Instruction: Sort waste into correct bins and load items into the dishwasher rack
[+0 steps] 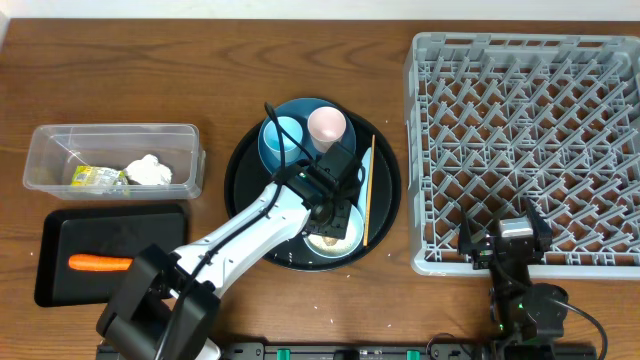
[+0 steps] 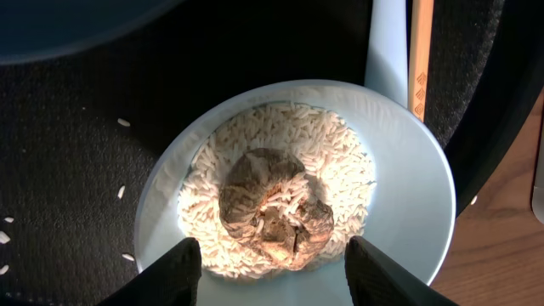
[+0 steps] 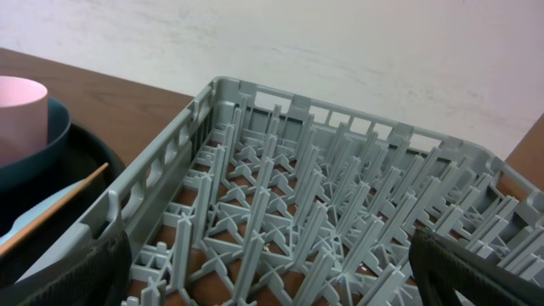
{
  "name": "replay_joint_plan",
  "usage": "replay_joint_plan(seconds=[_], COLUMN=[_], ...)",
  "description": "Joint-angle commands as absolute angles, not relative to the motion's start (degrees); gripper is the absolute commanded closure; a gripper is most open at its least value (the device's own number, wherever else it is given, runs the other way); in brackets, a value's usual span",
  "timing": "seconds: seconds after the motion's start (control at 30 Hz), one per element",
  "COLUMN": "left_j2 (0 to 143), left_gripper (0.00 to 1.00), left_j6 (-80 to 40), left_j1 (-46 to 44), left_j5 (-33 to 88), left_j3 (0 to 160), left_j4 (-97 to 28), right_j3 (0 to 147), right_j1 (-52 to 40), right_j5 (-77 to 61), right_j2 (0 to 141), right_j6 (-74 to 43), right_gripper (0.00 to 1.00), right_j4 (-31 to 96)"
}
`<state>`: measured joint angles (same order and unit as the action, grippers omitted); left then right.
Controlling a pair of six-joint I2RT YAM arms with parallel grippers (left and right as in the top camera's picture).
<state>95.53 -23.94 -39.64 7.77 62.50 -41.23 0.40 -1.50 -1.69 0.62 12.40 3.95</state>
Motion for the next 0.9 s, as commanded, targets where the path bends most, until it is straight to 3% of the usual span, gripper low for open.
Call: replay_joint_plan(seconds=[0.0,0.87], left_j2=[96.4,100.2], left_gripper=[0.44,0.43], left_j6=[-23.7,-23.7], left_j1=[-39.7,-40.7], left_j5=[7.9,7.9], left_j3=[62.7,61.8], left_j4=[-41.0,-37.5], right_j3=[0.3,0.3], right_j1=[-1.1,-1.1], right_j5=[-1.5,-1.5], right_j2=[0.4,0.4], right_j6=[12.7,12.7], right_gripper=[0.01,0.01], right_j4=[4.1,4.1])
